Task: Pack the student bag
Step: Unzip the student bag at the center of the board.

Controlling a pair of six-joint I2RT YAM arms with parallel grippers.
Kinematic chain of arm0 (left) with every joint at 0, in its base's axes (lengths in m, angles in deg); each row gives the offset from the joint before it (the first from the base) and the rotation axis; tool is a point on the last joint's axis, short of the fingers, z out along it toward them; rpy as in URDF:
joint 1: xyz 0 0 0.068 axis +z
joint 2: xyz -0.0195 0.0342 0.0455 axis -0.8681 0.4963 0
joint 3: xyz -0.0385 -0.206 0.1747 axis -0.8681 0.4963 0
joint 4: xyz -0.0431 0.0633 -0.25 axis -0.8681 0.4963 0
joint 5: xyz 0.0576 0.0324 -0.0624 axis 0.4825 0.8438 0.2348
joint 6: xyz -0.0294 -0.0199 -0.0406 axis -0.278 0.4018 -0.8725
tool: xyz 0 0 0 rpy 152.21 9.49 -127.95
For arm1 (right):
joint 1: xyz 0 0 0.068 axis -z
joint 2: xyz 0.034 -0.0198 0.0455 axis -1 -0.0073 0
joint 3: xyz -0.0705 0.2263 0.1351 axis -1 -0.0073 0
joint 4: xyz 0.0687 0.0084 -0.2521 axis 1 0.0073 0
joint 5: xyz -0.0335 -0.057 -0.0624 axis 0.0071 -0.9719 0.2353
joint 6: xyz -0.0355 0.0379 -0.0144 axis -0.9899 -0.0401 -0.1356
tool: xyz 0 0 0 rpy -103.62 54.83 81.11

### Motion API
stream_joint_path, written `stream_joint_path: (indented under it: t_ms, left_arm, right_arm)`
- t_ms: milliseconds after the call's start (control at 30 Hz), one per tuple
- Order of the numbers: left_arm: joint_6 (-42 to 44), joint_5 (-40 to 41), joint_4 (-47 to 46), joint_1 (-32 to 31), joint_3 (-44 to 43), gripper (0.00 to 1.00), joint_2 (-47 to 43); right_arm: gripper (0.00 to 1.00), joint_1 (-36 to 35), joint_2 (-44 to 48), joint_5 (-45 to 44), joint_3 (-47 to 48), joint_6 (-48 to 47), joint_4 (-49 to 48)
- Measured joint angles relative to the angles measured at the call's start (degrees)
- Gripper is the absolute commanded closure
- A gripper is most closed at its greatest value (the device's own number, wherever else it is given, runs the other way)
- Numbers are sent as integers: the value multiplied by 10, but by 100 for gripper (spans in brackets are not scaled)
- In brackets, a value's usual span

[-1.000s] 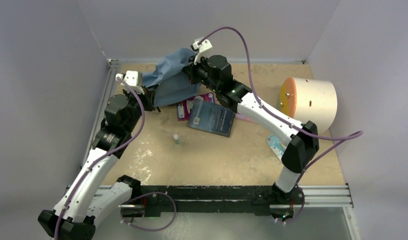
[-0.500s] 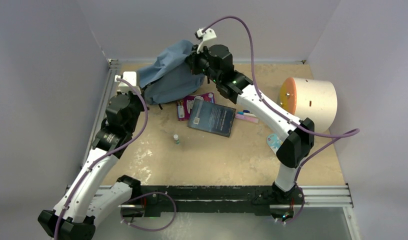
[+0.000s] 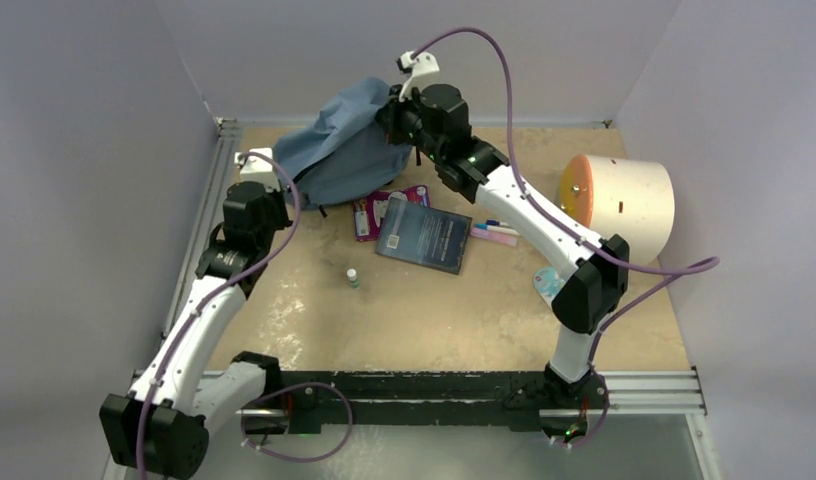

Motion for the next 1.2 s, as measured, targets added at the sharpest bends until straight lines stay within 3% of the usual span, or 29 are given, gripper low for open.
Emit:
stream_joint_path:
  t_ms: [233,667,733,900,1200]
  left_arm:
    - [-43,-49,-15,52,9,100,71]
    - [-78,-71,-91,89,24,99,181]
    - [-81,-75,-94,92,24,93,190]
    - [-83,-91,-62,97,24,65,183]
    - [-52,-140,58,100,-47,58,56]
  right_arm:
    - [100,3,-2,1,9,4,9]
    - [100,6,-10,7,21,4,13]
    - [100,6,-10,9,21,5,13]
    - [100,12,-10,9,21,6,7]
    - [100,18,-10,12,21,6,3]
